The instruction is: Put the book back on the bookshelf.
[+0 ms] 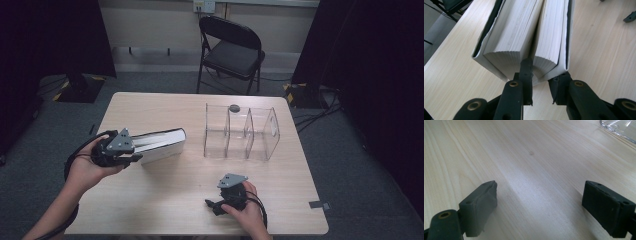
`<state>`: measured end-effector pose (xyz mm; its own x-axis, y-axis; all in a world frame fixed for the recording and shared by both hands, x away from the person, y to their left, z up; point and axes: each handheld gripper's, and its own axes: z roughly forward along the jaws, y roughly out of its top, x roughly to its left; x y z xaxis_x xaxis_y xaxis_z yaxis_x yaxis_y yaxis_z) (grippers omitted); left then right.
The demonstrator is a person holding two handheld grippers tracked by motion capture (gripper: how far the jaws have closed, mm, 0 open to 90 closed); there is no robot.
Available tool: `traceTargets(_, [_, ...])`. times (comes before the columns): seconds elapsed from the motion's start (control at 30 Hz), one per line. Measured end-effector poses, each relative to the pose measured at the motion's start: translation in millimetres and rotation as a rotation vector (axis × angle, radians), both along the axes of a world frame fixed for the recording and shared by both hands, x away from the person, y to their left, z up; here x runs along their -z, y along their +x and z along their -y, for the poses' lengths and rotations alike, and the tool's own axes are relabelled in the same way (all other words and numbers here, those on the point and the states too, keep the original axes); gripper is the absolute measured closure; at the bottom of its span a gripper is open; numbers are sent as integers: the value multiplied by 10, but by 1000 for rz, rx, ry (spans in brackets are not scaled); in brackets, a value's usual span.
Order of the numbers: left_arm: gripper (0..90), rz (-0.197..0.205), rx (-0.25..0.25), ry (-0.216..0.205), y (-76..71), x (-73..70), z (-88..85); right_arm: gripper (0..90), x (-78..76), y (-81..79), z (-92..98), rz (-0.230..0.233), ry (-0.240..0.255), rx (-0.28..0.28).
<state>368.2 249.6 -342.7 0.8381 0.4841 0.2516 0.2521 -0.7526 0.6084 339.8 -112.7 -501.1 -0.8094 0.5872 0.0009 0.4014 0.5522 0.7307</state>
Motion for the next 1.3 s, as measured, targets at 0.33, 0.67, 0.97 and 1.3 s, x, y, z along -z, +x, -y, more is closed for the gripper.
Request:
traceTargets(0.33, [741, -33, -15, -16, 104, -44, -41, 117, 0, 1, -1, 0, -1, 0])
traceTargets(0.67, [740, -42, -30, -17, 115, -56, -25, 117, 1, 6, -2, 3, 0, -5])
traceTargets(0.97, [740, -48, -35, -14, 176, -80, -47, 117, 1, 8, -1, 5, -1, -7])
traceTargets(1.3, [703, -49, -36, -37, 233, -70, -12, 117, 1, 8, -2, 5, 0, -7])
